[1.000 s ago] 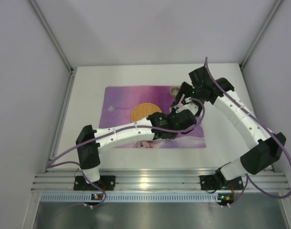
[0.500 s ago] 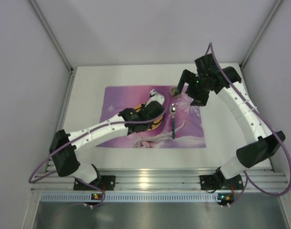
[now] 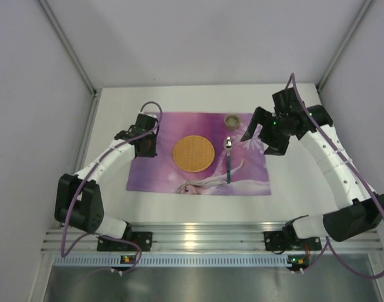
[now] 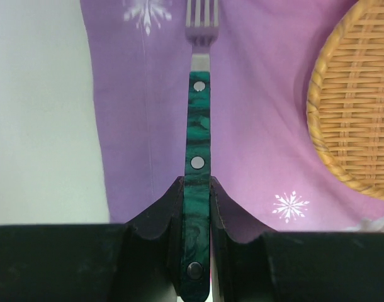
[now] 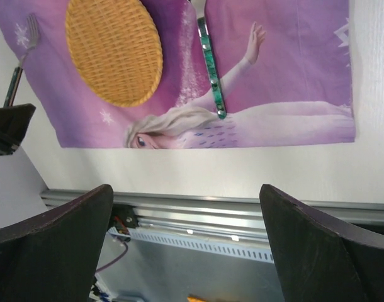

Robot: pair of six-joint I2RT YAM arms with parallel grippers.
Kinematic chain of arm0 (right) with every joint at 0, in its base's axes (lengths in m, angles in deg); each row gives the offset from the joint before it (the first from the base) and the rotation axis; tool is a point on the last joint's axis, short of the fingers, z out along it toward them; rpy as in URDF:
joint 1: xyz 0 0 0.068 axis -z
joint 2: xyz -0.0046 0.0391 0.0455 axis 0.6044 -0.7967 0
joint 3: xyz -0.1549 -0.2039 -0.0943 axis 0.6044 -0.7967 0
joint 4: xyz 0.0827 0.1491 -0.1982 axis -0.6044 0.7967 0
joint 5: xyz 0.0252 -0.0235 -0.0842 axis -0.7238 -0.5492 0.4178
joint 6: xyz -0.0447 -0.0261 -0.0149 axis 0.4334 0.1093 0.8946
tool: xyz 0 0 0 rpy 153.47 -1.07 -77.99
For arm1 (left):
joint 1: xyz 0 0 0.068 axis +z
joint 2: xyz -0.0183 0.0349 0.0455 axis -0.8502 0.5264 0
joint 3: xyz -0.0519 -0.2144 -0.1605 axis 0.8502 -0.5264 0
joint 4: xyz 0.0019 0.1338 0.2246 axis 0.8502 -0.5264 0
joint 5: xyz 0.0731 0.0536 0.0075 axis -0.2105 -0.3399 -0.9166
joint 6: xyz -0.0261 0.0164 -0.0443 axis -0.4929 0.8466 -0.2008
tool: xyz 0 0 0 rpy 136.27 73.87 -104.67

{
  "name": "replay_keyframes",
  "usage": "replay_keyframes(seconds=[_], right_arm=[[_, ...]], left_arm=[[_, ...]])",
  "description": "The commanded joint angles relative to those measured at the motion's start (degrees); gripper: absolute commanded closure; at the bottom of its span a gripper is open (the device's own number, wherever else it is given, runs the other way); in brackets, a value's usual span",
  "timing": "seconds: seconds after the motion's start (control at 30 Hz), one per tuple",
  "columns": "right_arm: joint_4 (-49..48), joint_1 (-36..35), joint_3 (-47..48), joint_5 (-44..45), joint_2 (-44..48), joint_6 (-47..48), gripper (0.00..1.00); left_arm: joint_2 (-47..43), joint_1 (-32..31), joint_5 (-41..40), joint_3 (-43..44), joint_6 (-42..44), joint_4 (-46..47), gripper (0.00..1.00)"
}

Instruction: Set the dinner table for one person

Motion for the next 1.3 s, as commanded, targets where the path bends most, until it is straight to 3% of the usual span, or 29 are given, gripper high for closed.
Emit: replay_keyframes(seconds=[0.0, 0.27, 0.47, 0.53, 0.57, 0.6, 0.63, 0.77, 0.83, 1.17, 1.27], right_arm=[[-3.38, 0.15, -1.63, -1.35, 2.15, 0.42, 0.00], [-4.08, 0.50, -4.53, -0.82, 3.90, 0.86, 0.00], [-4.79, 0.77, -6.82, -1.26, 4.69, 1.47, 0.00], [-5.05, 1.03, -7.61, -1.35, 4.78, 1.74, 0.00], [-5.14, 1.03, -7.87, -1.44, 4.87, 1.82, 0.00], [-5.49, 1.03, -8.40, -1.52, 5.05, 1.91, 0.00], [-5.67, 1.03, -8.75, -1.87, 5.13, 2.09, 0.00], [-6.19, 1.03, -11.29, -2.14, 5.49, 2.97, 0.00], [-6.98, 1.03, -13.05, -2.05, 6.10, 3.58, 0.00], [-19.44, 1.03, -34.21, -5.56, 8.91, 4.37, 0.00], [-25.76, 1.12, -38.88, -8.20, 8.74, 5.34, 0.13]], left_arm=[[3.66, 4.38, 9.17, 1.66, 2.92, 6.66, 1.00], [7.10, 6.32, 10.25, 2.99, 2.14, 4.55, 1.00], [8.86, 6.32, 5.95, 2.03, -0.50, -1.85, 1.00], [8.78, 6.32, 4.62, 0.71, -1.73, -2.66, 0.92], [8.51, 6.32, 4.27, 0.09, -1.90, -2.57, 0.83], [8.08, 6.32, 4.27, -0.43, -2.08, -2.48, 0.62], [7.98, 6.32, 4.18, -1.40, -2.17, -2.22, 0.50], [8.24, 6.32, 3.39, -2.11, -3.14, -2.22, 0.25], [8.51, 6.32, 3.21, -2.20, -3.31, -2.22, 0.17], [11.14, 6.41, 2.16, 2.81, -3.93, -1.34, 0.16], [13.07, 6.84, 2.24, 4.13, -4.19, -0.90, 0.16]])
